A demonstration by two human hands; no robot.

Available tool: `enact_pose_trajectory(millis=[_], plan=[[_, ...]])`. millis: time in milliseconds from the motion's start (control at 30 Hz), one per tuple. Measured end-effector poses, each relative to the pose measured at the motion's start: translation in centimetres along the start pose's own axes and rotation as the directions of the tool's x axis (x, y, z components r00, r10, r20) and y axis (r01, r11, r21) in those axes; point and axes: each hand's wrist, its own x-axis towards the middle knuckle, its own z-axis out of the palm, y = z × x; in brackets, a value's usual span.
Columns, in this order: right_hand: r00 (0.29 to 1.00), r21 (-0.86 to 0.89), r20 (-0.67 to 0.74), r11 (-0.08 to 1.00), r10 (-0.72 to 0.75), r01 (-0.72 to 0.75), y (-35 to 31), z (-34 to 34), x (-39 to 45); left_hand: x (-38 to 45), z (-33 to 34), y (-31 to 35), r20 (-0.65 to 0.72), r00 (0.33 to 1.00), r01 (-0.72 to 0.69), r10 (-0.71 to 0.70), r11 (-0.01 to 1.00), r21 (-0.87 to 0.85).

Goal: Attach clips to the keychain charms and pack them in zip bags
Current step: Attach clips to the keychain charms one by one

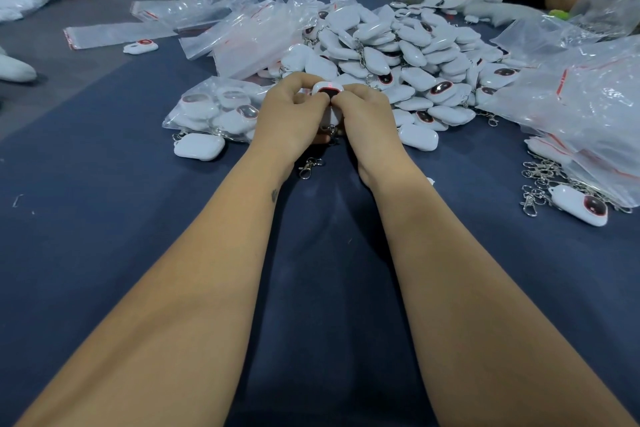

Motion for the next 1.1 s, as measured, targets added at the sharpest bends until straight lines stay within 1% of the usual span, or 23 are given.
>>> enact_pose_trajectory(millis=[133,233,300,367,467,500,533,567,600,633,667,700,767,800,833,900,933,967,1033,1100], plan=[[1.0,0.099,-0.012,0.995,0.013,-0.012,-0.1,0.0,-0.2,-0.1,0.1,0.4,-0.006,1.0,-0.001,0.001,0.999,-0.051],[0.997,0.147,-0.059,0.987,-0.057,0.065,-0.2,0.0,-0.4,-0.1,0.0,0.6,-0.026,0.999,-0.049,0.047,0.994,-0.095],[0.991,0.153,-0.077,0.981,-0.107,0.118,-0.3,0.1,-0.6,0.1,0.0,0.7,-0.08,0.992,-0.101,0.098,0.994,-0.035],[0.987,0.14,-0.102,0.981,-0.122,0.135,-0.5,0.0,-0.7,0.1,-0.1,0.8,-0.152,0.976,-0.15,0.155,0.988,0.039],[0.985,0.202,-0.163,0.976,-0.052,0.085,-0.6,-0.3,-0.4,-0.2,-0.8,1.2,-0.265,0.951,-0.167,0.158,0.986,-0.011],[0.984,0.228,-0.174,0.972,-0.022,0.062,-0.6,-0.4,-0.2,-0.1,-1.1,1.2,-0.309,0.934,-0.181,0.182,0.983,0.032],[0.984,0.246,-0.18,0.968,0.001,0.044,-0.6,-0.5,-0.1,-0.1,-1.4,1.1,-0.346,0.911,-0.189,0.225,0.973,0.136],[0.983,0.261,-0.182,0.965,0.015,0.034,-0.6,-0.5,0.0,0.1,-1.8,0.9,-0.372,0.887,-0.175,0.274,0.944,0.279],[0.982,0.277,-0.185,0.96,0.023,0.03,-0.6,-0.5,0.0,0.2,-2.1,0.6,-0.384,0.868,-0.135,0.316,0.893,0.429],[0.982,0.297,-0.187,0.954,0.028,0.03,-0.5,-0.5,0.0,0.2,-2.2,0.5,-0.37,0.862,-0.097,0.345,0.831,0.548],[0.982,0.321,-0.185,0.946,0.03,0.031,-0.6,-0.4,0.0,0.2,-2.3,0.4,-0.325,0.874,-0.074,0.362,0.759,0.646],[0.984,0.347,-0.175,0.937,0.032,0.032,-0.7,-0.4,-0.1,0.2,-2.2,0.3,-0.257,0.892,-0.065,0.372,0.667,0.743],[0.989,0.396,-0.142,0.918,0.034,0.025,-0.8,-0.3,-0.2,0.2,-2.0,-0.1,-0.142,0.913,-0.066,0.382,0.484,0.873],[0.992,0.412,-0.124,0.911,0.033,0.022,-0.9,-0.3,-0.2,0.2,-1.9,-0.3,-0.123,0.914,-0.063,0.387,0.435,0.898],[0.994,0.421,-0.108,0.907,0.029,0.019,-1.0,-0.3,-0.3,0.3,-1.9,-0.4,-0.122,0.915,-0.051,0.383,0.412,0.91],[0.996,0.427,-0.084,0.904,0.026,0.012,-1.0,-0.2,-0.3,0.4,-2.1,-0.3,-0.15,0.917,-0.024,0.369,0.428,0.904],[0.997,0.429,-0.071,0.903,0.028,0.005,-0.9,-0.1,-0.3,0.4,-2.1,-0.2,-0.169,0.914,-0.024,0.368,0.465,0.885],[0.998,0.435,-0.052,0.901,0.032,-0.007,-0.8,0.0,-0.3,0.4,-2.1,-0.1,-0.193,0.911,-0.03,0.365,0.525,0.851],[0.999,0.433,0.0,0.9,0.041,-0.037,-0.7,0.3,-0.3,0.3,-2.1,0.3,-0.26,0.909,-0.037,0.326,0.682,0.73],[0.999,0.368,0.032,0.928,0.038,-0.047,-0.5,0.6,-0.3,0.1,-2.0,0.7,-0.304,0.909,-0.06,0.286,0.81,0.584]])
